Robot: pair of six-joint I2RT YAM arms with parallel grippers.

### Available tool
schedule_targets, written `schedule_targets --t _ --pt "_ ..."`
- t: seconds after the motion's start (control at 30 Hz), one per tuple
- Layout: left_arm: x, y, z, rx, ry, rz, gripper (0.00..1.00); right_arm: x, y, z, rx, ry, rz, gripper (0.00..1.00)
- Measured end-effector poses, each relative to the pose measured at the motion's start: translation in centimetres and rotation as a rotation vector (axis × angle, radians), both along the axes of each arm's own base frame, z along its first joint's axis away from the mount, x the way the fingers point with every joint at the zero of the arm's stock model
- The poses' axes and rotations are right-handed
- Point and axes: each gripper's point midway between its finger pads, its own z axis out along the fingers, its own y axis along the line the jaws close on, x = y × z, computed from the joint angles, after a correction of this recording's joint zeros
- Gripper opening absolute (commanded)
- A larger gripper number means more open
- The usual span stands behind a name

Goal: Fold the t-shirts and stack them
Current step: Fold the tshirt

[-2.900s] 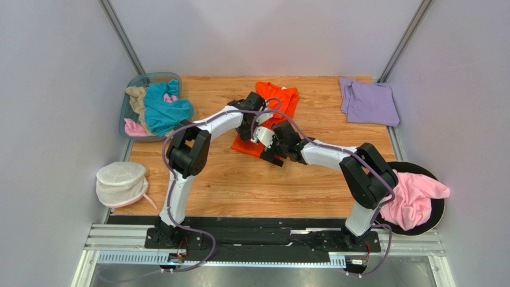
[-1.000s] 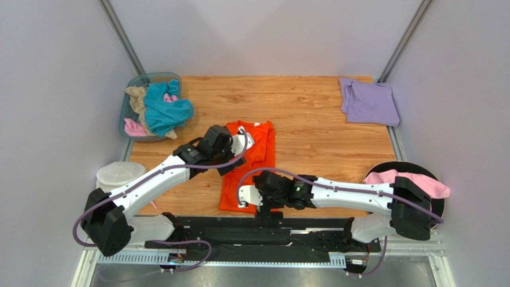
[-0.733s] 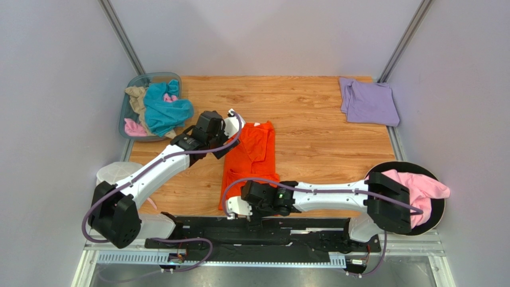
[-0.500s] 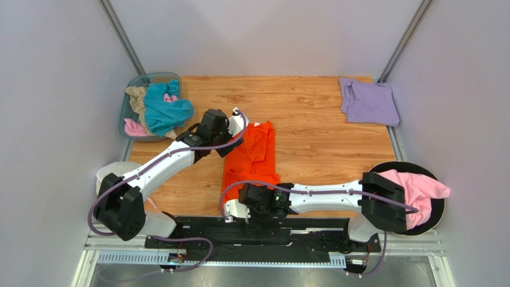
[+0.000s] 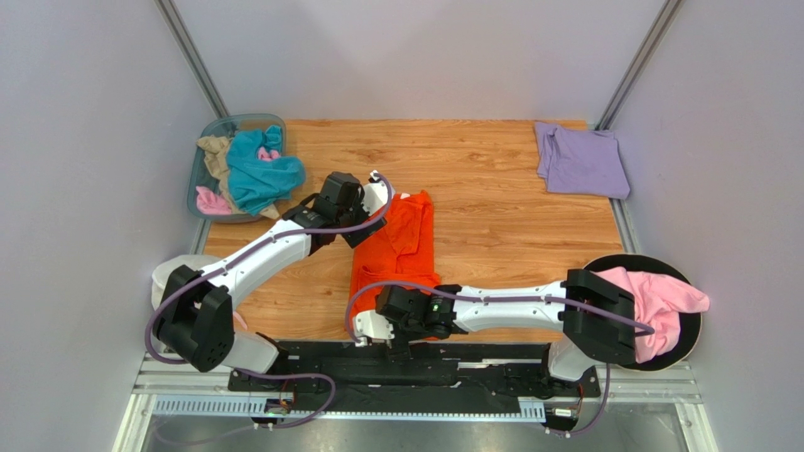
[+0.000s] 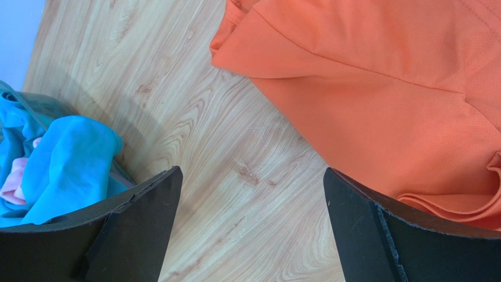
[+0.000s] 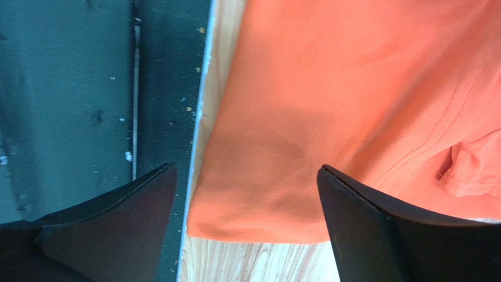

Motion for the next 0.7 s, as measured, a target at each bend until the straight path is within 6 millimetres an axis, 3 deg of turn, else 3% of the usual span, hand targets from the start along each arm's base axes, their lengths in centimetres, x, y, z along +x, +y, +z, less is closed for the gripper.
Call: schedule_targets --t 0.27,0.5,0.6,0.7 --pt "0.3 -0.2 -0.7 0.009 0.003 -0.01 0.99 1.5 -0.4 -0.9 -0.016 0.012 -0.014 0.87" --pt "0.4 -0.2 -1.1 0.013 0.002 -0.014 0.99 1.2 -0.3 -1.9 -0.027 0.05 -0.003 0.83" --pt "0.3 -0.2 -1.4 0.017 0.006 -0.014 0.99 0.9 -0.2 -2.0 -0.025 0.065 0.004 0.77" --pt "0.2 -0.1 -1.7 0.02 0.011 -0.014 0.99 0.5 -0.2 -2.3 -0.029 0.088 0.012 0.61"
